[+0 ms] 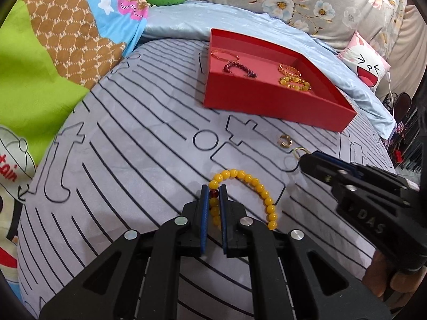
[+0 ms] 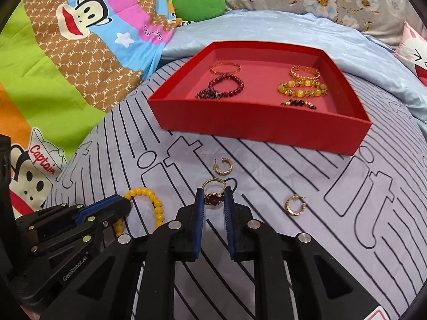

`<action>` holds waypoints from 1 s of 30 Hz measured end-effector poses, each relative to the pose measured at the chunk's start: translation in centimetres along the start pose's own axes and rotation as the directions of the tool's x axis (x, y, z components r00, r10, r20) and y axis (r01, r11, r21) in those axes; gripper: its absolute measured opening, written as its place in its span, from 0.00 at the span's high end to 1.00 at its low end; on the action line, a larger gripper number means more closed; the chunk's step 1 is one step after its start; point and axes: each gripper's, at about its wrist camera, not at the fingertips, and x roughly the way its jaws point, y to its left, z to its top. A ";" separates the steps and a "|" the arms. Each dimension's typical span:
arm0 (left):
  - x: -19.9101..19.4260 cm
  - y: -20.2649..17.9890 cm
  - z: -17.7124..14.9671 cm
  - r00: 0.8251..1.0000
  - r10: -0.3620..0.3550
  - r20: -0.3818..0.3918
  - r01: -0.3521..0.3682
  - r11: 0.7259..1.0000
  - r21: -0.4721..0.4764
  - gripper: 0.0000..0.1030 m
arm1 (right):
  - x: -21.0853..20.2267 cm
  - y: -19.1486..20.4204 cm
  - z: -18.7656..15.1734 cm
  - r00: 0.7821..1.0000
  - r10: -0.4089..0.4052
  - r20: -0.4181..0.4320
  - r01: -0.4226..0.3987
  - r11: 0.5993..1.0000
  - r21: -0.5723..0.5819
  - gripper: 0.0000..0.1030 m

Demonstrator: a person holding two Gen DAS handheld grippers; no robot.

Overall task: Organize jewelry
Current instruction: 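Carry the bracelet and earring into the red tray and open both grippers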

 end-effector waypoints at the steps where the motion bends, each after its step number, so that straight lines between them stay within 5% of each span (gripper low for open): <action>1: -0.3 -0.2 0.4 1.000 0.001 0.007 -0.001 1.000 0.009 0.93 | -0.3 -0.2 0.1 1.000 0.001 0.005 -0.001 1.000 0.002 0.86; 15: -3.2 -4.9 12.0 0.981 -0.095 0.168 0.073 0.989 0.132 0.93 | -3.7 -6.1 9.0 0.992 -0.027 0.120 0.022 0.999 0.044 0.86; 20: -1.4 -6.6 16.7 0.974 -0.089 0.208 0.054 0.985 0.166 0.93 | -2.0 -7.7 13.2 0.992 -0.030 0.119 0.023 0.998 0.059 0.86; 30: 6.4 -7.5 21.6 0.989 -0.060 0.137 0.039 0.987 0.153 0.93 | 4.9 -9.4 18.1 0.999 0.022 0.033 -0.026 0.993 0.116 0.86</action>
